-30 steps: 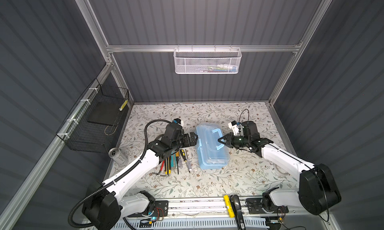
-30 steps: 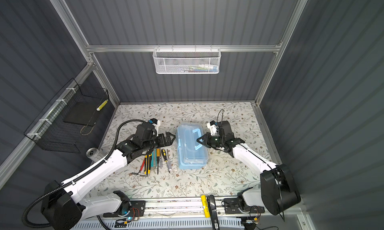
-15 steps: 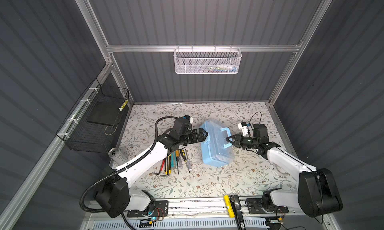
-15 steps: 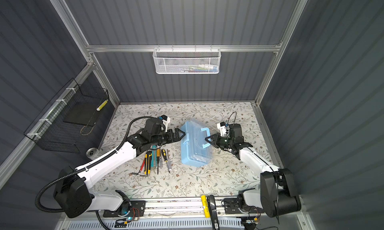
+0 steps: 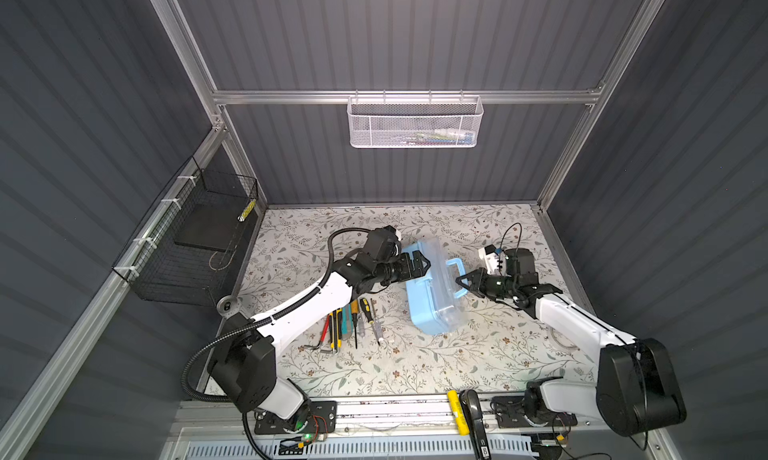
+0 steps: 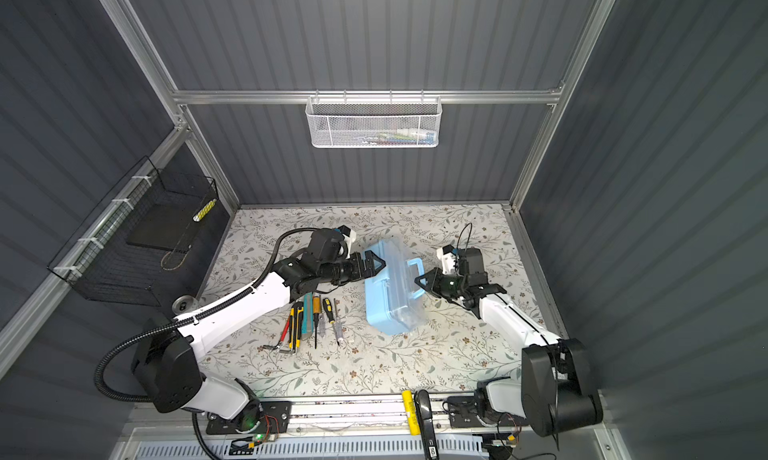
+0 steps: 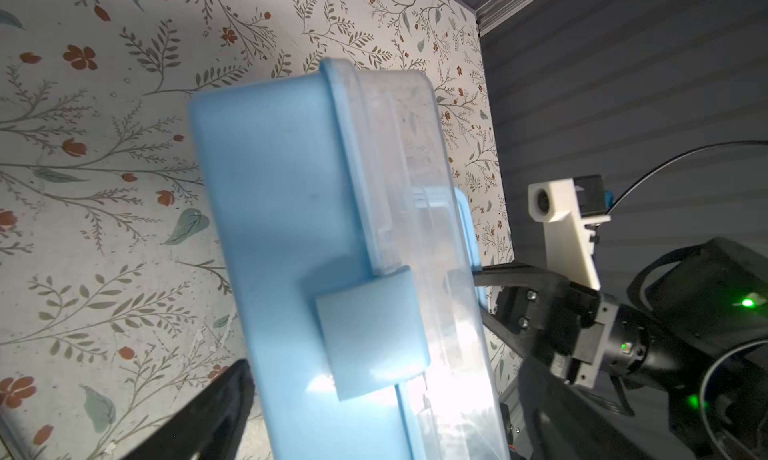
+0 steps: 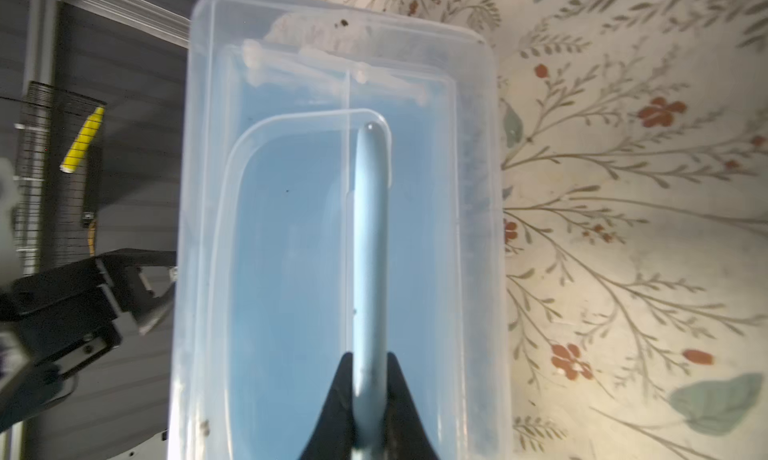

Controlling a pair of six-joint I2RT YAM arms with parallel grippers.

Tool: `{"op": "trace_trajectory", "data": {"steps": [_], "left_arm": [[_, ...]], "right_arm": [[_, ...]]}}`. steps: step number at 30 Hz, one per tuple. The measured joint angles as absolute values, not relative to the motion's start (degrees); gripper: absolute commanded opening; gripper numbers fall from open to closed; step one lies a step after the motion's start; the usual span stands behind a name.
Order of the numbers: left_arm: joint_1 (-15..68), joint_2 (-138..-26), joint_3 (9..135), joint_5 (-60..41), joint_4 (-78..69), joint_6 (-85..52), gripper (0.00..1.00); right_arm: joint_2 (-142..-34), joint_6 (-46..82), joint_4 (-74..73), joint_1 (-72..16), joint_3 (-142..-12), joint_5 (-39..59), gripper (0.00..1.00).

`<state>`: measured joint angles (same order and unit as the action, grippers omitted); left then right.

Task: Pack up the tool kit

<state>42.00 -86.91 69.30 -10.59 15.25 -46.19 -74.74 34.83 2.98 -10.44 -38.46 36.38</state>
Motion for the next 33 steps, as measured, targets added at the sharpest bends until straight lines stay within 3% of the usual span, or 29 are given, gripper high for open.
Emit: {"op": "trace_trajectory", "data": {"steps": [13,33], "left_arm": [[43.9,-89.7,78.7,-10.8,21.5,-50.5,0.99],[45.0,-96.9,82.8,-12.7,24.6,-51.2,0.99]], "right_arm": [[-75.7,33.4,2.8,-10.5,-37.9,35.4,0.0],[-76.0,33.2,2.4,-11.6,-37.9,34.3,0.0]]}}
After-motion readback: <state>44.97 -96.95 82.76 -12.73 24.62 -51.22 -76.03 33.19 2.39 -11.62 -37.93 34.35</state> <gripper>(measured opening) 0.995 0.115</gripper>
